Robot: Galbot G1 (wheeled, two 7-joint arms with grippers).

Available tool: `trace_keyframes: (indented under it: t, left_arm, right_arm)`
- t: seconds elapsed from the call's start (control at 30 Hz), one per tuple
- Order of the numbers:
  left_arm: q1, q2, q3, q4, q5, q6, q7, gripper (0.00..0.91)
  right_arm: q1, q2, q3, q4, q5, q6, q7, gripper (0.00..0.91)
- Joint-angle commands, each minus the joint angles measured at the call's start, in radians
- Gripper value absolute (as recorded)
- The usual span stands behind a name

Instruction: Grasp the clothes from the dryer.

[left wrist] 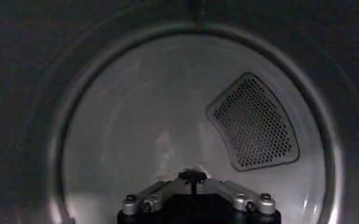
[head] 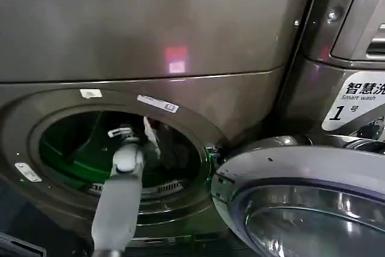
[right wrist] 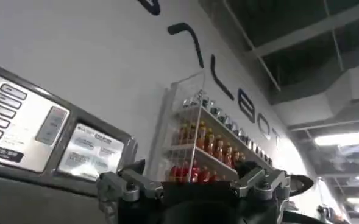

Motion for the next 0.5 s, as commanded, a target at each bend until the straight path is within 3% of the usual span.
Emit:
trace_keyframes:
  t: [0.03, 0.5]
  left_arm:
    - [0.085, -0.013, -0.015, -0.116, 0.029, -0.020, -0.066, 0.000]
    - [0.075, -0.020, -0.001, -0.120, 0.028, -0.004, -0.042, 0.000]
  right_arm:
    - [-0.003, 0.004, 0.013, -0.003, 0.005, 0.013, 0.005, 0.907]
    - [-0.006, 0.001, 0.009, 0.000, 0.011, 0.027, 0.006, 0.907]
